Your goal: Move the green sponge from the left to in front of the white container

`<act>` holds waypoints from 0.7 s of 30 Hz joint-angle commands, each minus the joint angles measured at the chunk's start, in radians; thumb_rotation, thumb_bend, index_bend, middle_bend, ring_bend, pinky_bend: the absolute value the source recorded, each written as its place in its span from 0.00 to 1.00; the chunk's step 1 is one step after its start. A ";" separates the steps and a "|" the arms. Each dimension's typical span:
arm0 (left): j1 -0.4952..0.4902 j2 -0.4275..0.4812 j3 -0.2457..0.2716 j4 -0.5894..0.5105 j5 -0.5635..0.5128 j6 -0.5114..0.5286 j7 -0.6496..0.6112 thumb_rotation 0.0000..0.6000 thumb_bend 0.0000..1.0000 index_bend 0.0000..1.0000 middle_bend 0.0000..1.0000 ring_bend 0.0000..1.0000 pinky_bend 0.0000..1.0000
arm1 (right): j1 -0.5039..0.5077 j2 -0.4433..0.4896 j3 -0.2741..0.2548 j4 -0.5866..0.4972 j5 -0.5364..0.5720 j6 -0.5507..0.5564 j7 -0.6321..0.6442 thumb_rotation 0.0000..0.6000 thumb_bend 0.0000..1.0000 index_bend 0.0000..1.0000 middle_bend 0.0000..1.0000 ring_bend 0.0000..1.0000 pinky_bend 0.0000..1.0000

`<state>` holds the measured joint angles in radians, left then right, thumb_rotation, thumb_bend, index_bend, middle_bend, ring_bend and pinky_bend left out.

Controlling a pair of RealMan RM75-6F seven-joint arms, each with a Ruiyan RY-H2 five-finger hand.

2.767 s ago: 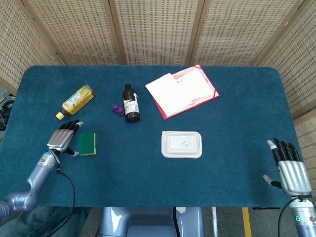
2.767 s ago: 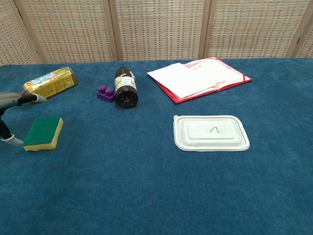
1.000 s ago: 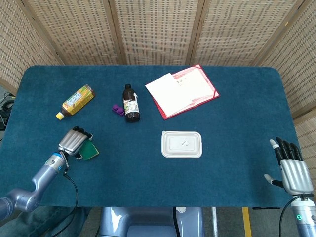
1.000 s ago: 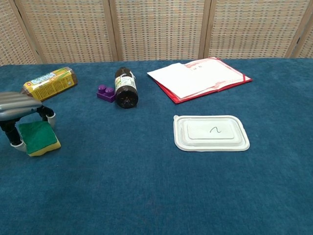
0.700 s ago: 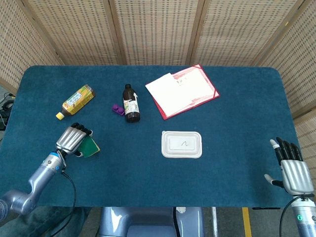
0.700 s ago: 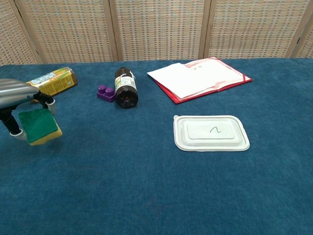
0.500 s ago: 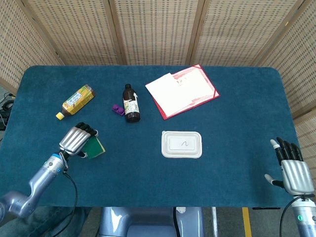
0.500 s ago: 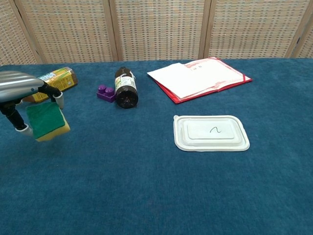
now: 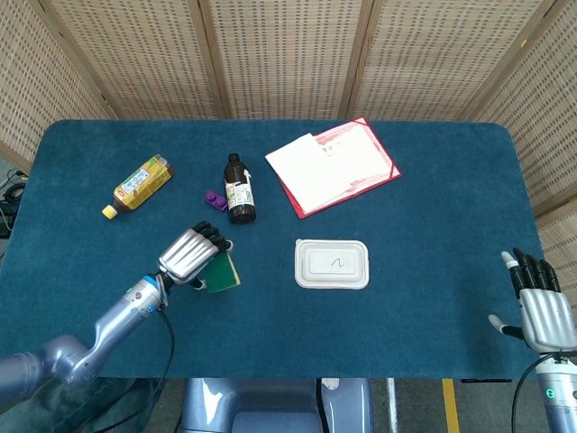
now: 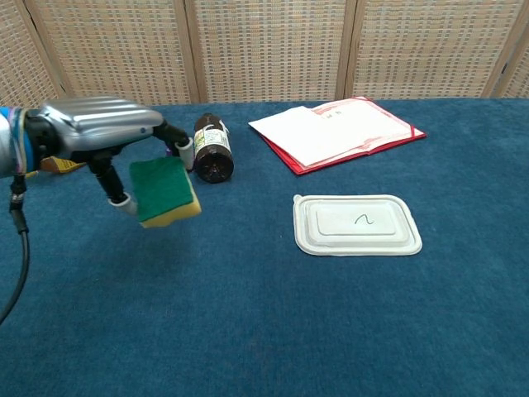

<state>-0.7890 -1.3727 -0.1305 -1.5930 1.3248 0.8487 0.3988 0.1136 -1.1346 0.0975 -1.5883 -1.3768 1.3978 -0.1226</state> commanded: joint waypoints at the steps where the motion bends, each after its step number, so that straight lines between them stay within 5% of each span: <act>1: -0.064 -0.053 -0.034 0.004 -0.021 -0.053 0.015 1.00 0.09 0.32 0.38 0.24 0.18 | 0.000 -0.001 0.003 0.004 0.007 -0.002 -0.002 1.00 0.00 0.00 0.00 0.00 0.00; 15: -0.265 -0.241 -0.060 0.098 0.001 -0.227 -0.024 1.00 0.09 0.32 0.38 0.23 0.16 | -0.003 -0.004 0.028 0.020 0.070 -0.005 -0.013 1.00 0.00 0.00 0.00 0.00 0.00; 21: -0.305 -0.286 -0.030 0.128 0.011 -0.265 -0.025 1.00 0.09 0.32 0.38 0.23 0.15 | -0.004 -0.005 0.036 0.033 0.097 -0.013 -0.013 1.00 0.00 0.00 0.00 0.00 0.00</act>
<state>-1.0872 -1.6514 -0.1729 -1.4712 1.3268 0.5896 0.3728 0.1105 -1.1398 0.1315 -1.5583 -1.2835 1.3855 -0.1373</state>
